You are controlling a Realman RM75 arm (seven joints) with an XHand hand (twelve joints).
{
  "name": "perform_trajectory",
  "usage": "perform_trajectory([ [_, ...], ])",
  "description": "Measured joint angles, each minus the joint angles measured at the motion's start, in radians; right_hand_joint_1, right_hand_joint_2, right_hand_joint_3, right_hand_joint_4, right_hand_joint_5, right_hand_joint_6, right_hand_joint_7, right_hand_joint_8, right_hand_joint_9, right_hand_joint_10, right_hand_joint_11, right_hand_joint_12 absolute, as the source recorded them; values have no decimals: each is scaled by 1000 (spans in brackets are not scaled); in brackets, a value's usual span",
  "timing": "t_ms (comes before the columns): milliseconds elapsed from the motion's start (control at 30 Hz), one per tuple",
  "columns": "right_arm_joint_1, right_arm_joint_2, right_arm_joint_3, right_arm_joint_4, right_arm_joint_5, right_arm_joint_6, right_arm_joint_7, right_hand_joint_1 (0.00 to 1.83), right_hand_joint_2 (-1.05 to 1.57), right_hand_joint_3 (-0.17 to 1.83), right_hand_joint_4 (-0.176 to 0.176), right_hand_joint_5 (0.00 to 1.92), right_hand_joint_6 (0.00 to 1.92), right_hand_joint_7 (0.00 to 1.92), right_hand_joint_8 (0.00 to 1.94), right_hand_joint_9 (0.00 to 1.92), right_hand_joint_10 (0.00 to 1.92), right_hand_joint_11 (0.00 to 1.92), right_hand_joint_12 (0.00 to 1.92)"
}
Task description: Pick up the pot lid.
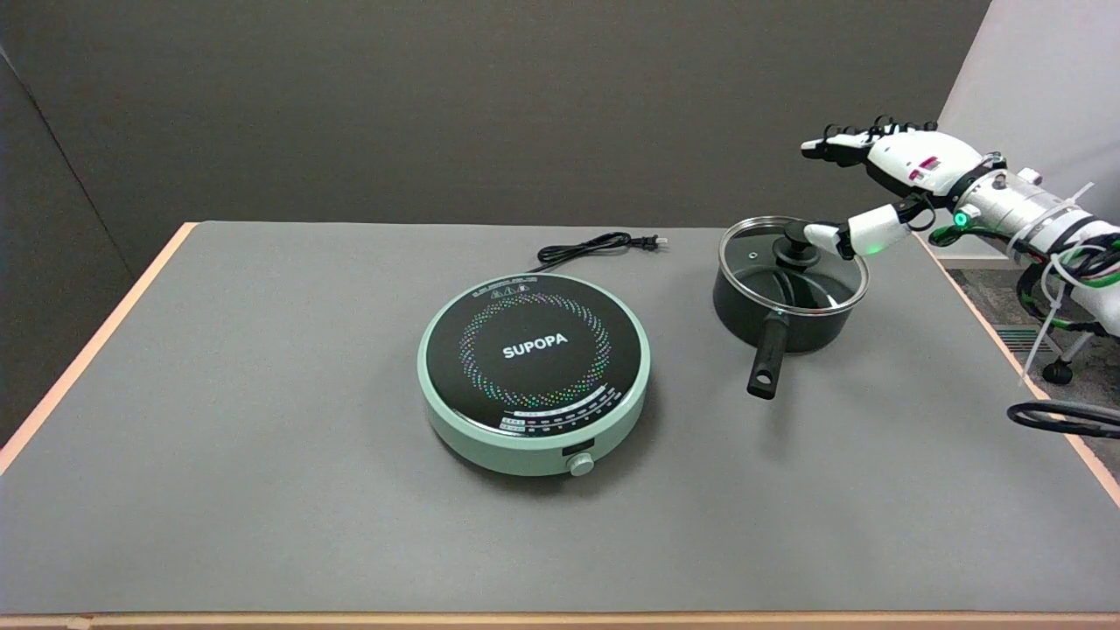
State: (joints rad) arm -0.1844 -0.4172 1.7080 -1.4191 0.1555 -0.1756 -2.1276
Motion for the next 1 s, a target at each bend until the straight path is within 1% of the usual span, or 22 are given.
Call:
perform_trajectory([
  [567,10,16,-5,-96,11,197,0,548,472,866,81,277,163,368,169,436,234,196,469],
  [1000,37,26,-19,-118,14,256,0,546,469,867,86,280,163,375,170,444,237,203,479],
])
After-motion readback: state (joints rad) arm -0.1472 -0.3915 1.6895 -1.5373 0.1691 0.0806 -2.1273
